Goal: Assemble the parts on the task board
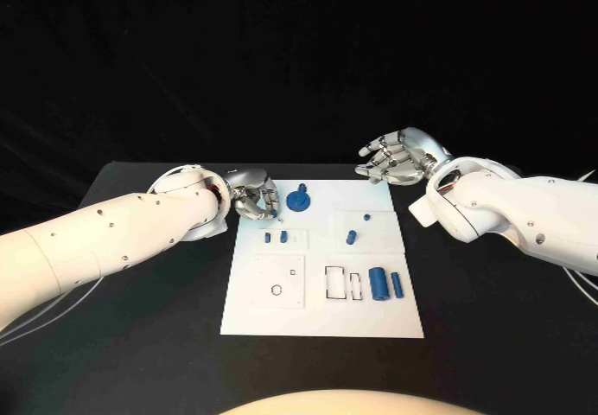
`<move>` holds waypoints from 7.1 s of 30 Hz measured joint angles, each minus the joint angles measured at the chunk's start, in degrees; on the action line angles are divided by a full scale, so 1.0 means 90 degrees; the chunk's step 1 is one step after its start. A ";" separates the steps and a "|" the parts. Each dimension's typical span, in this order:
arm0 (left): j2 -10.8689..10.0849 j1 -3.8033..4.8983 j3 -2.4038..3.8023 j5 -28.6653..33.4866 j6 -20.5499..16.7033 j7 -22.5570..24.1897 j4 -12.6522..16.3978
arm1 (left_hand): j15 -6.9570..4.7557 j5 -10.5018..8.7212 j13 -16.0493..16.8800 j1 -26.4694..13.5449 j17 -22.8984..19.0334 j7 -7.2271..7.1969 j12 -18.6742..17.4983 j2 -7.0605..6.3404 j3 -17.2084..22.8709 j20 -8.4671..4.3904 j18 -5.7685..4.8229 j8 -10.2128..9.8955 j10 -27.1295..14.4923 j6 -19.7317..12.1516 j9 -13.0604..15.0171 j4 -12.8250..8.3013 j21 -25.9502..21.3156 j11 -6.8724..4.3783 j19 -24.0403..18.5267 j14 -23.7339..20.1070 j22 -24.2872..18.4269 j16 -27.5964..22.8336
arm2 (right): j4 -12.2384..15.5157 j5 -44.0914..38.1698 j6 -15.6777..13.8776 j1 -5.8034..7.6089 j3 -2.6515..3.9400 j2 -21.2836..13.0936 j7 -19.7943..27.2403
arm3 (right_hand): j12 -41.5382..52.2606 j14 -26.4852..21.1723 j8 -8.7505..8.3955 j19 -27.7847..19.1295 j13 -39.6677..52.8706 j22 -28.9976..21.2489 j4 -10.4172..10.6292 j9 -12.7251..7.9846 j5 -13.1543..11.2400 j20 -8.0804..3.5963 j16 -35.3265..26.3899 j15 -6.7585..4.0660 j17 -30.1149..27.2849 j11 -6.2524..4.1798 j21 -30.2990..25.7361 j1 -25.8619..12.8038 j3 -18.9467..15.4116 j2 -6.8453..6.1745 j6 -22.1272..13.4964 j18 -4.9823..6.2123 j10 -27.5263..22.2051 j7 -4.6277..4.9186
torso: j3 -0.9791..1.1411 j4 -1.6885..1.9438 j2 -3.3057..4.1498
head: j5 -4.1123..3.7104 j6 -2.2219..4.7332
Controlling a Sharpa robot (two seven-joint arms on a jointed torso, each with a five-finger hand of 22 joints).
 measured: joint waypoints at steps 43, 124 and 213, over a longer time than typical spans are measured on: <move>0.0132 -0.0007 -0.0044 0.0041 0.0111 -0.0004 -0.0056 | -0.0020 0.0000 -0.0001 -0.0041 0.0001 0.0000 -0.0073 0.0040 0.0000 0.0033 0.0000 -0.0037 0.0002 0.0001 0.0000 0.0000 0.0000 0.0000 0.0058 0.0022 0.0005 0.0001 | -0.0013 0.0001 0.0000 -0.0003 0.0000 0.0017 0.0000 | 0.0000 0.0000 0.0000 0.0000 -0.0047 -0.0052 0.0000 -0.0028 0.0000 0.0000 0.0000 0.0000 -0.0024 0.0012 0.0000 0.0000 0.0000 0.0000 0.0000 0.0000 -0.0031 0.0000 | 0.0008 -0.0004 -0.0004 | -0.0004 -0.0052; 0.0199 -0.0009 -0.0097 0.0108 0.0244 -0.0046 -0.0138 | -0.0019 0.0000 0.0008 -0.0116 0.0045 0.0088 -0.0315 -0.0036 -0.0209 -0.0010 0.0000 -0.0639 0.0118 -0.0279 -0.0056 0.0107 -0.0014 0.0001 0.0100 0.0082 0.0030 0.0049 | -0.0036 0.0005 0.0018 -0.0017 0.0000 0.0027 0.0010 | 0.0000 -0.0001 0.0000 -0.0001 -0.0087 -0.0125 0.0000 -0.0037 0.0000 0.0001 -0.0074 0.0001 -0.0056 0.0011 0.0000 0.0000 0.0000 0.0000 0.0000 0.0000 -0.0034 0.0000 | 0.0004 -0.0004 -0.0003 | -0.0034 -0.0117; -0.1682 -0.0023 0.0086 0.6251 -0.1217 0.1638 0.1228 | 0.0230 0.0000 -0.0015 -0.0088 -0.2748 0.0315 -0.0916 -0.0125 -0.0209 0.0249 0.0107 -0.0955 -0.0385 -0.0456 -0.0117 0.0107 -0.1024 0.0296 -0.0890 -0.1780 -0.0975 -0.1227 | -0.0574 -0.5628 0.1821 -0.0624 -0.0015 0.0443 -0.1226 | -0.1874 0.1980 -0.0150 0.2215 -0.0809 0.6137 -0.1315 -0.0211 -0.0001 -0.0819 0.7132 -0.0684 0.4518 -0.0485 0.7439 -0.0352 0.1758 -0.0416 0.1629 -0.0465 0.1617 -0.0315 | 0.0005 -0.0002 0.0003 | -0.0392 0.0099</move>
